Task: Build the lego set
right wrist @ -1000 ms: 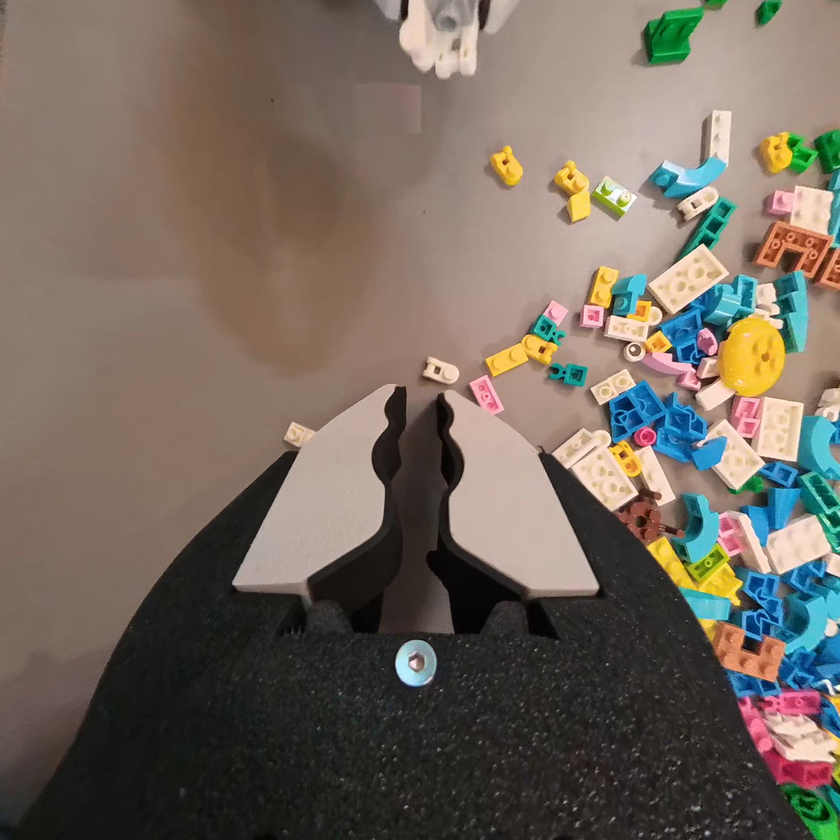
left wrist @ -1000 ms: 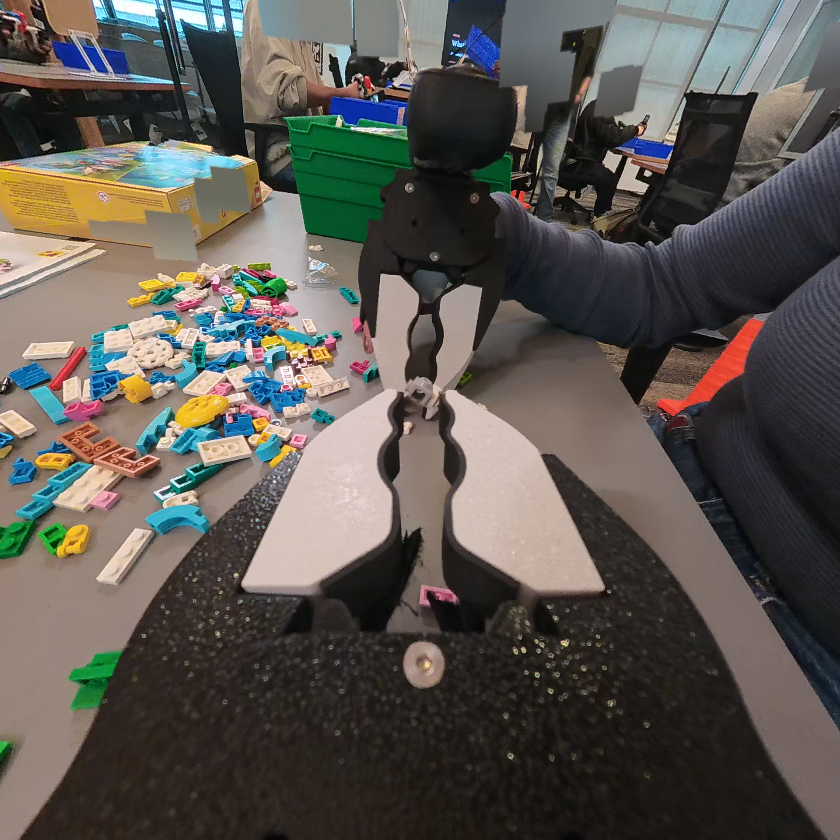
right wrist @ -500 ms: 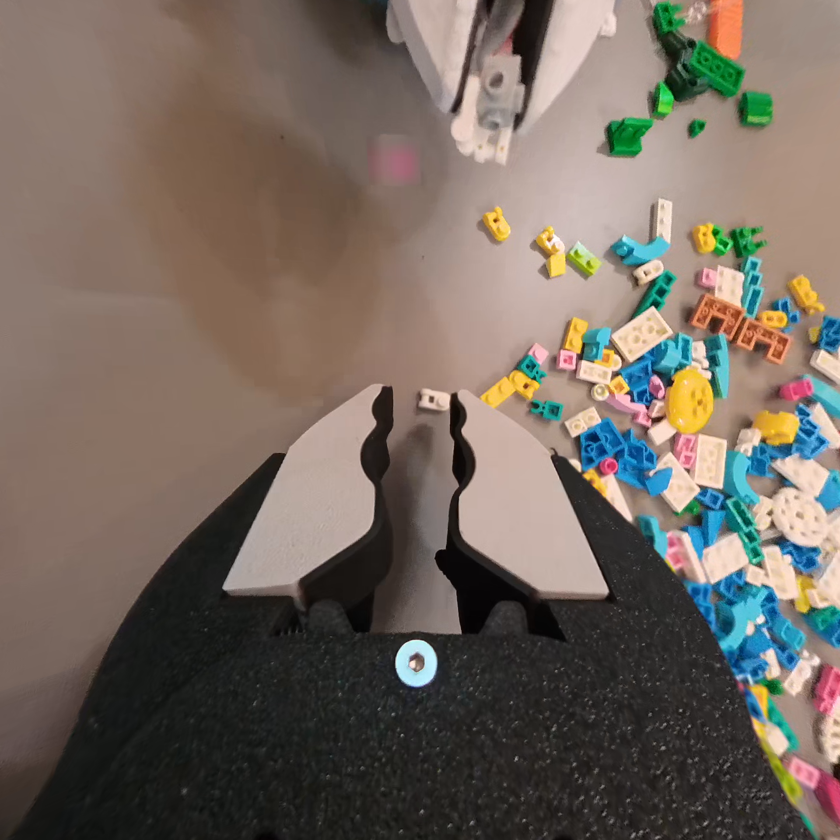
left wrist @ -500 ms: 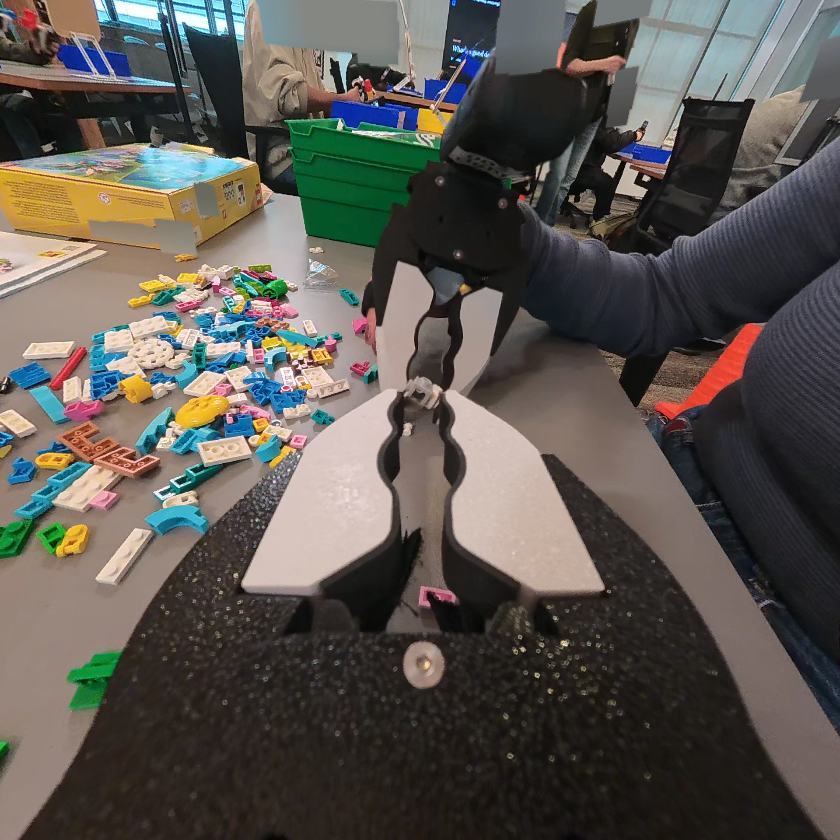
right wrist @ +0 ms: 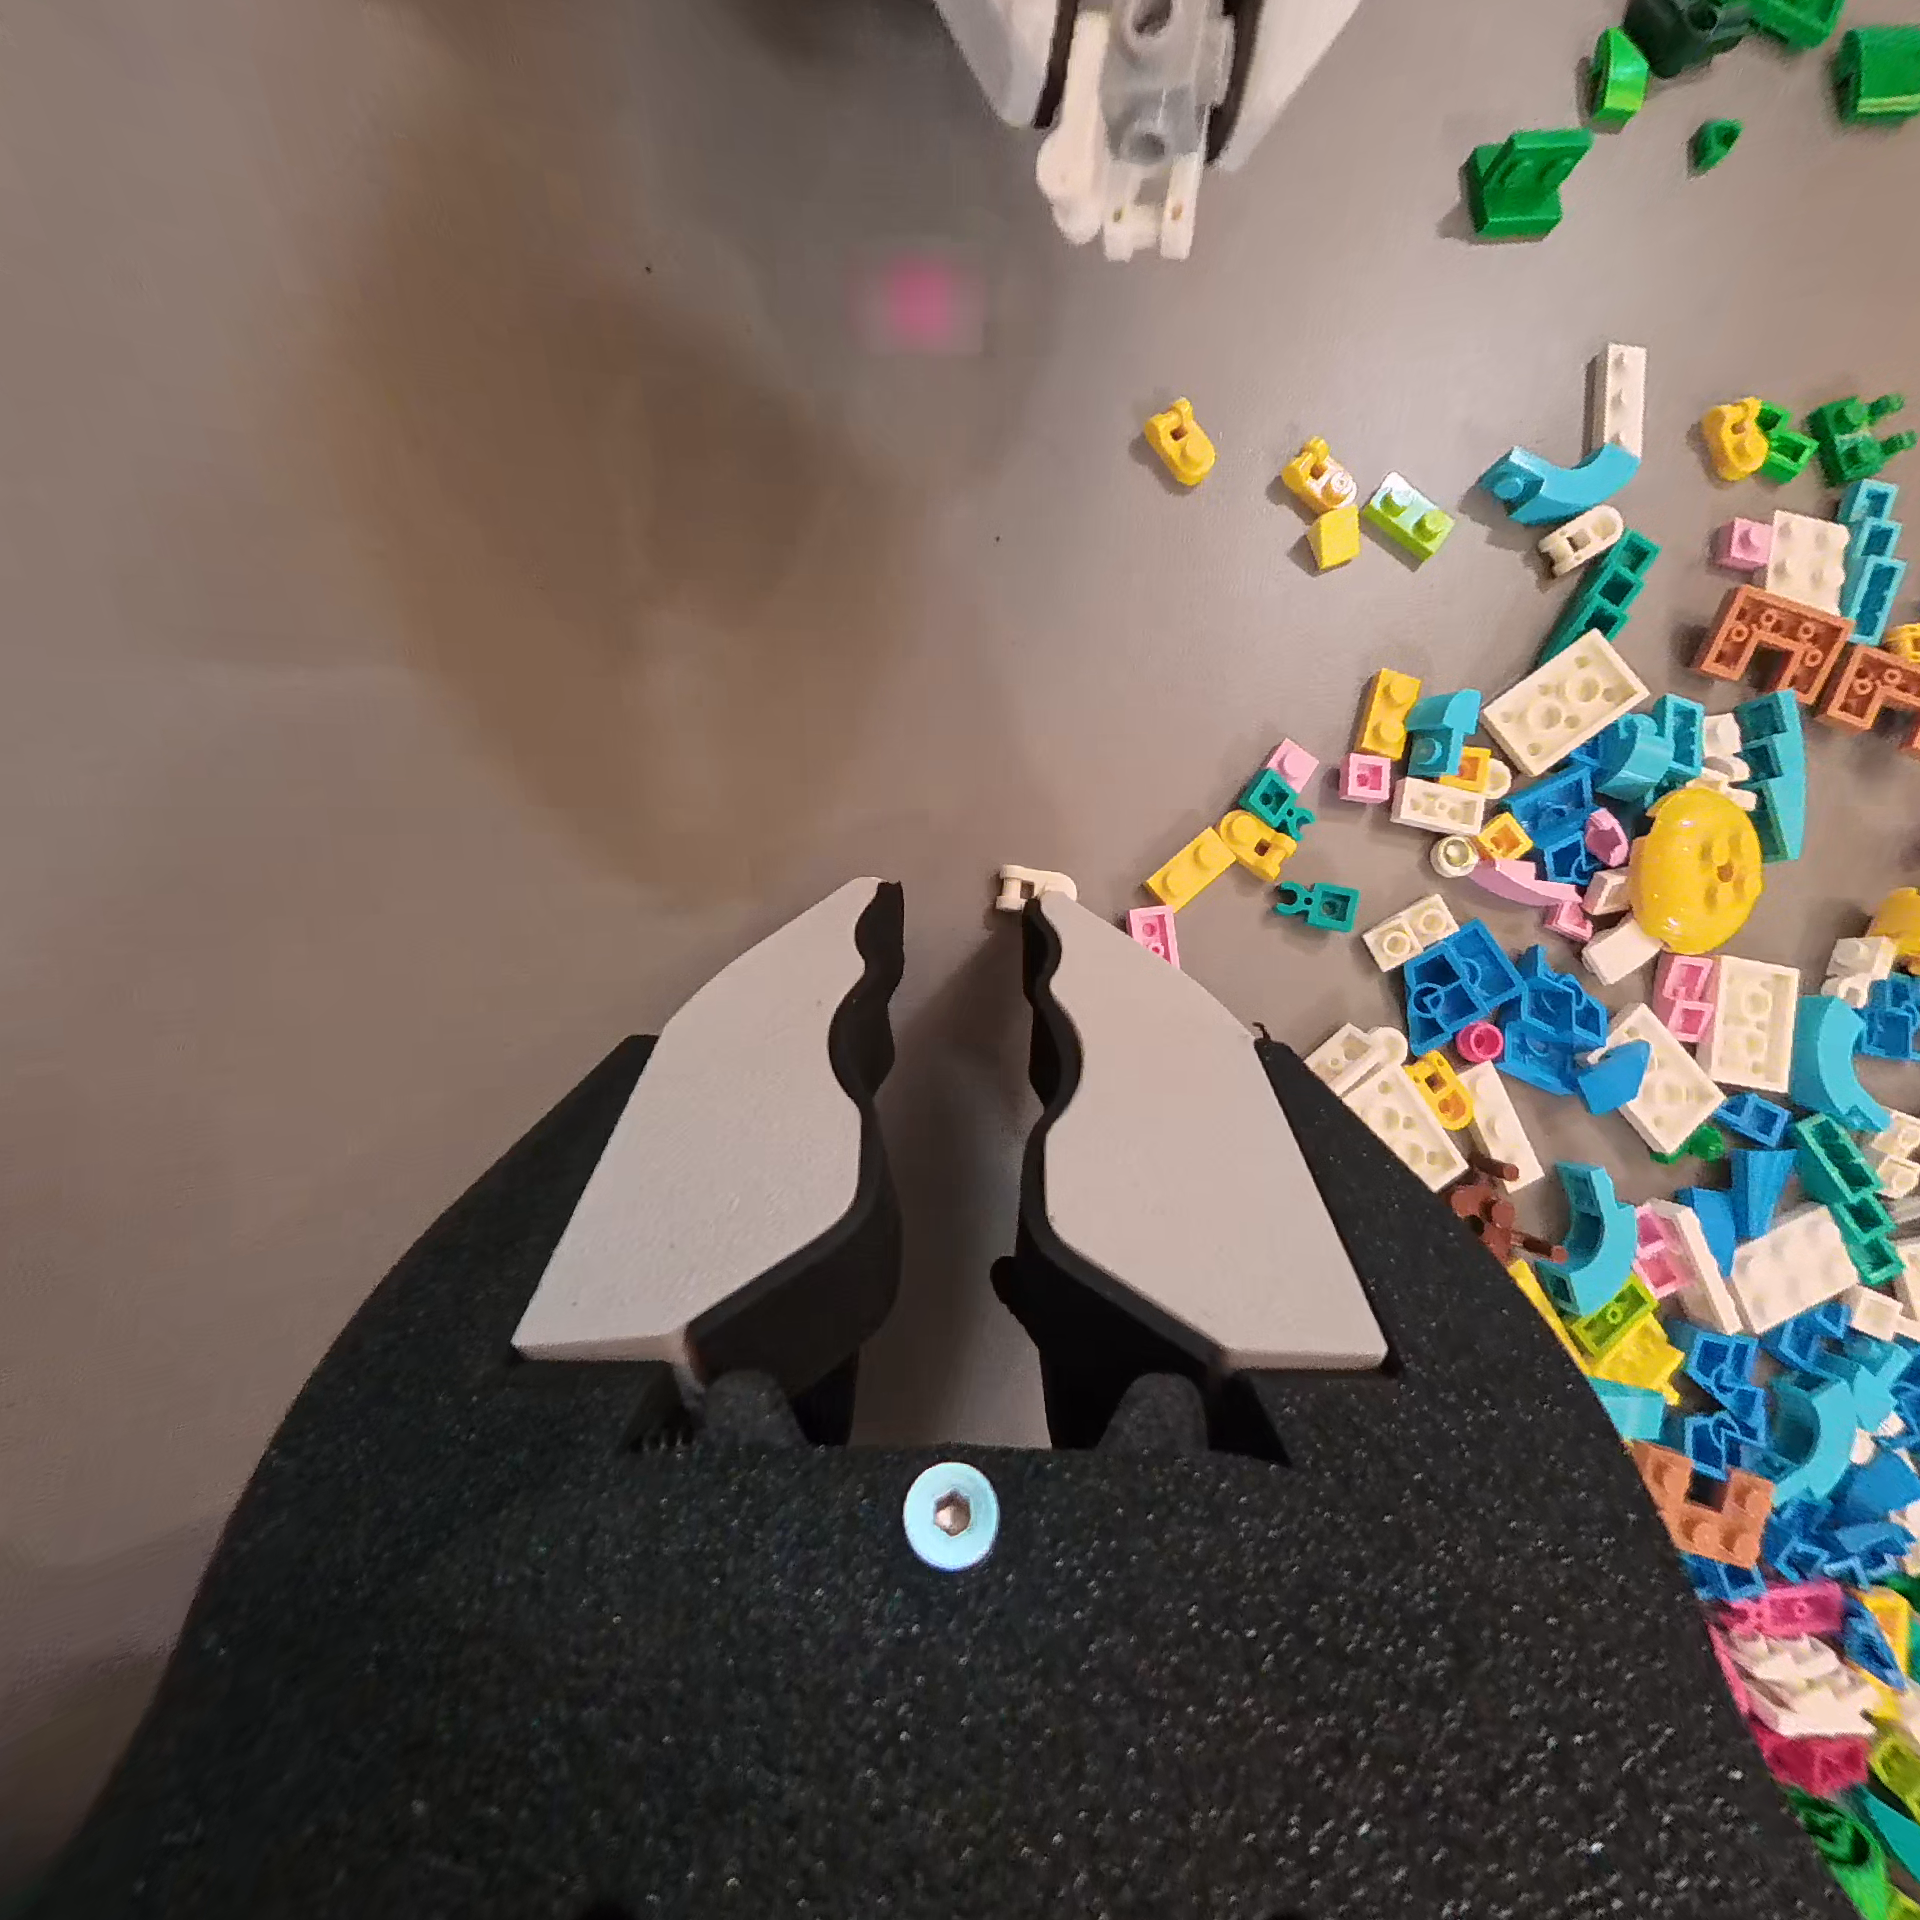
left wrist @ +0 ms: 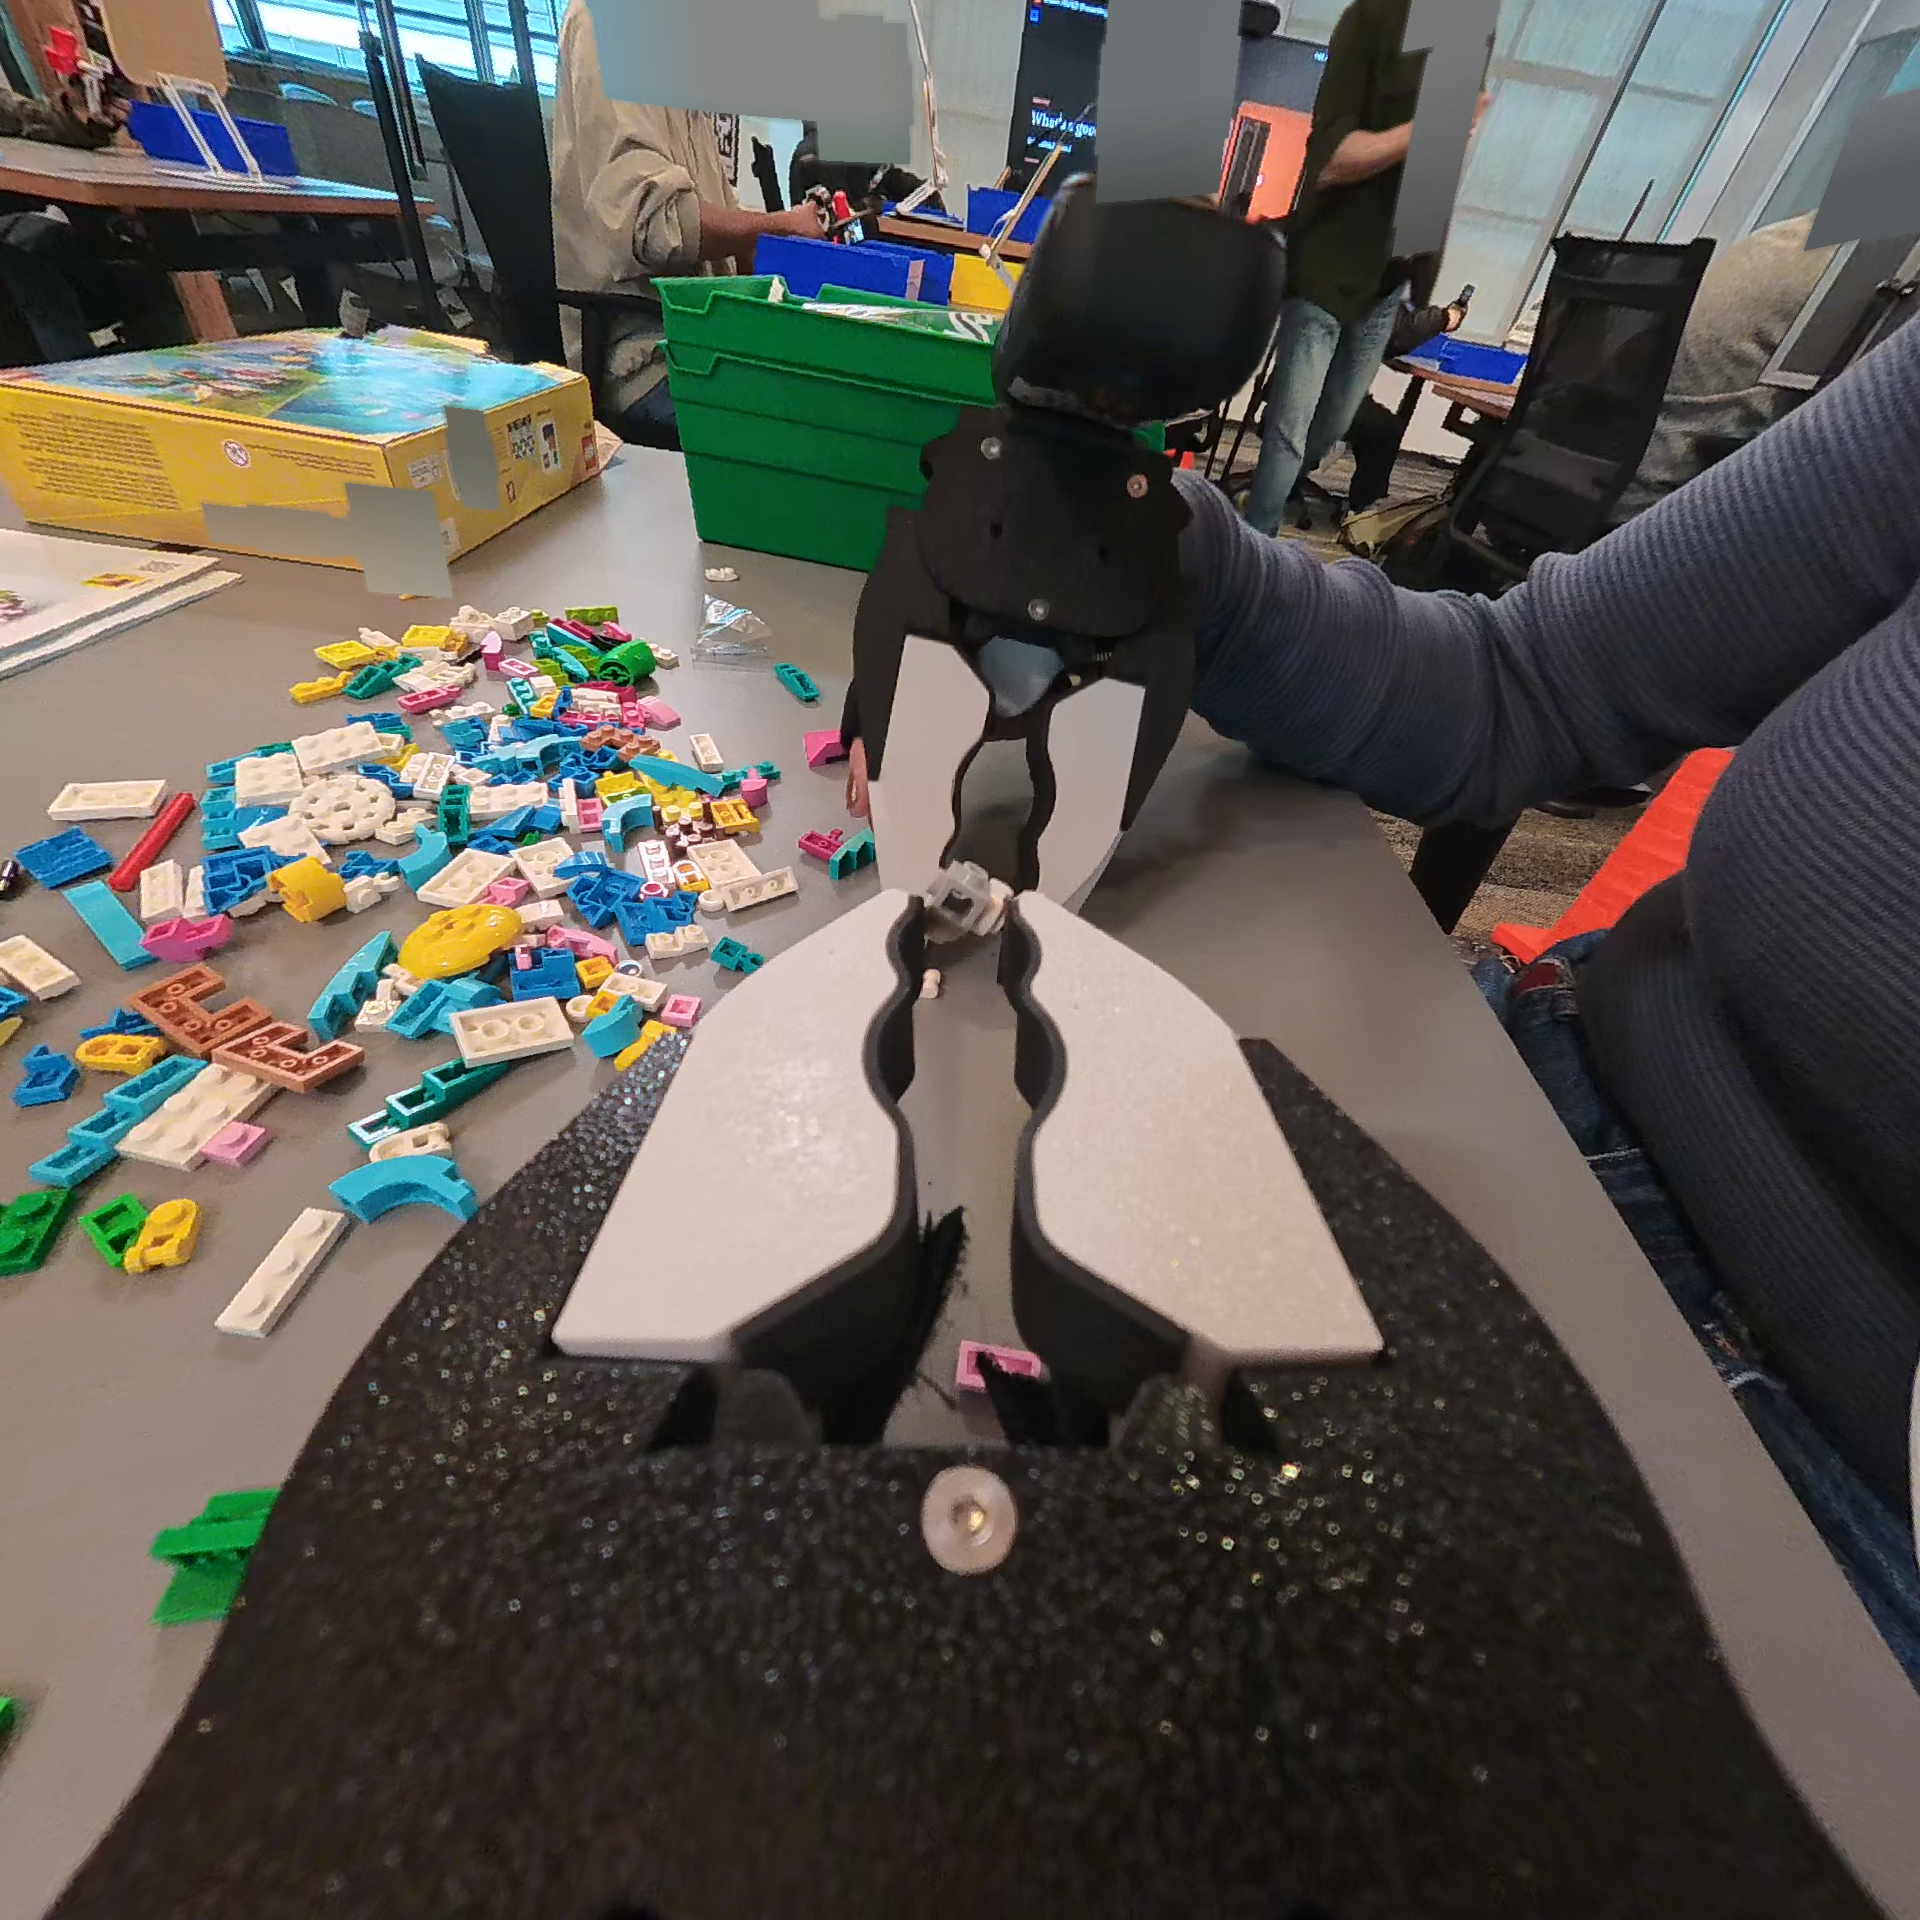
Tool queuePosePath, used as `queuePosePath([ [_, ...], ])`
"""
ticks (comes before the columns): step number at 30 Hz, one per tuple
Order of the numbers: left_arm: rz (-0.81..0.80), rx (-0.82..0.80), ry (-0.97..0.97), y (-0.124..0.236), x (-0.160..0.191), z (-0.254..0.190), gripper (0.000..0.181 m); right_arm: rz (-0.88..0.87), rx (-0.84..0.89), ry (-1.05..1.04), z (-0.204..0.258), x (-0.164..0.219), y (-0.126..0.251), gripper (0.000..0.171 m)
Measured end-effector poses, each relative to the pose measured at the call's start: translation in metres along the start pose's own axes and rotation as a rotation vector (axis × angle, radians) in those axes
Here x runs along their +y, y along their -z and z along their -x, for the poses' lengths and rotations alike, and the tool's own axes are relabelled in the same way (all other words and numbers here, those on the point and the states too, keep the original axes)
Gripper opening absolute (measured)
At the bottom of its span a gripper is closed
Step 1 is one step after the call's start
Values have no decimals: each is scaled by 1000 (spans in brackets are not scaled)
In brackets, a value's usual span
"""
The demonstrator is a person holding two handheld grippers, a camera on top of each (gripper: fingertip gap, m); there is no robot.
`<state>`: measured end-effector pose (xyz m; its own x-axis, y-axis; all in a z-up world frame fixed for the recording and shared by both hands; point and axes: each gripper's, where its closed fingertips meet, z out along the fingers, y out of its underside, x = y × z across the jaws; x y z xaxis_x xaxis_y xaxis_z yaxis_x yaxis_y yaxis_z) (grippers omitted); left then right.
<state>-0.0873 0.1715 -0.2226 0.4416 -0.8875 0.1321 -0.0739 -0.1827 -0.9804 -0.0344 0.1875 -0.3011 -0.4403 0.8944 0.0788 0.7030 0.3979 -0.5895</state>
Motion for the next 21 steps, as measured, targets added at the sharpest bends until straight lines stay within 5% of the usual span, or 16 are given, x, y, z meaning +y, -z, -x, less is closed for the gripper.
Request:
queuePosePath([
  [21,-2,2,6,0,0,0,14,-59,19,-44,-3,-12,-2,19],
])
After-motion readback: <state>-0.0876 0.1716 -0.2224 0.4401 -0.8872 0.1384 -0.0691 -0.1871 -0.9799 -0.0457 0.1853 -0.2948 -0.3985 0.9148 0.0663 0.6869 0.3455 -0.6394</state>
